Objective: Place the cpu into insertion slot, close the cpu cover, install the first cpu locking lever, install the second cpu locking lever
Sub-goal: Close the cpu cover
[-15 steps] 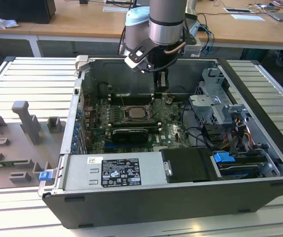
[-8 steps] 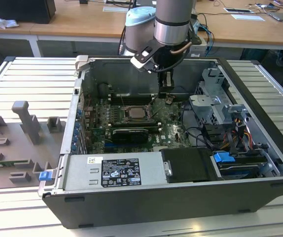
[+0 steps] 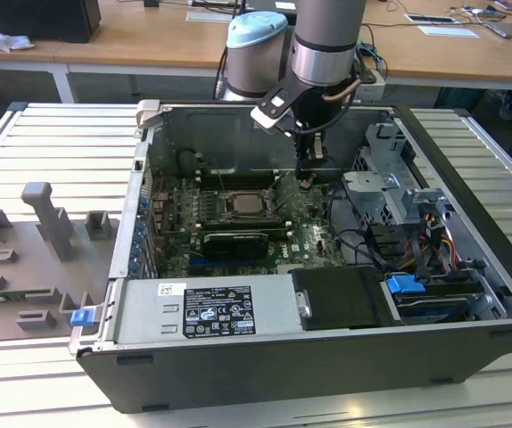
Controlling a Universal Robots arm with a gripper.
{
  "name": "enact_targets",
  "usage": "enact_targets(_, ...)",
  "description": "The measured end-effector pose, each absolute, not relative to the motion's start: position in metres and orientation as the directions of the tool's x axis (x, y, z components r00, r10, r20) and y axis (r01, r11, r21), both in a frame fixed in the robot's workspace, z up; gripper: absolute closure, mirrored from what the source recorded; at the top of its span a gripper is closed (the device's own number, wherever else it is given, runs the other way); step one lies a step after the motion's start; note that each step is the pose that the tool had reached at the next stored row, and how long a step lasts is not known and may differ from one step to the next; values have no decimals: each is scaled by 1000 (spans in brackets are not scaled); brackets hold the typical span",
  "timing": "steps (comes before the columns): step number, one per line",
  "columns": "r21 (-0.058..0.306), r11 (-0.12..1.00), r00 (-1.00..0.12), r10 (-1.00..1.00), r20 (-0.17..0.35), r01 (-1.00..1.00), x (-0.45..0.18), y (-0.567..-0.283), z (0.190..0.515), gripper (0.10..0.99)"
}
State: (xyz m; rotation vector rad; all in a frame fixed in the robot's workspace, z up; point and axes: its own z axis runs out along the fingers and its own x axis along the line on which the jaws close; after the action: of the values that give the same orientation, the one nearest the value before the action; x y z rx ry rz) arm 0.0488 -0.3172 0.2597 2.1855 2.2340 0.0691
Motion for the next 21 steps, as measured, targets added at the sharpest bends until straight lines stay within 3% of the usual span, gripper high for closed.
enact_targets(21,41,29,-30,999,20,999,19,-319,255,980)
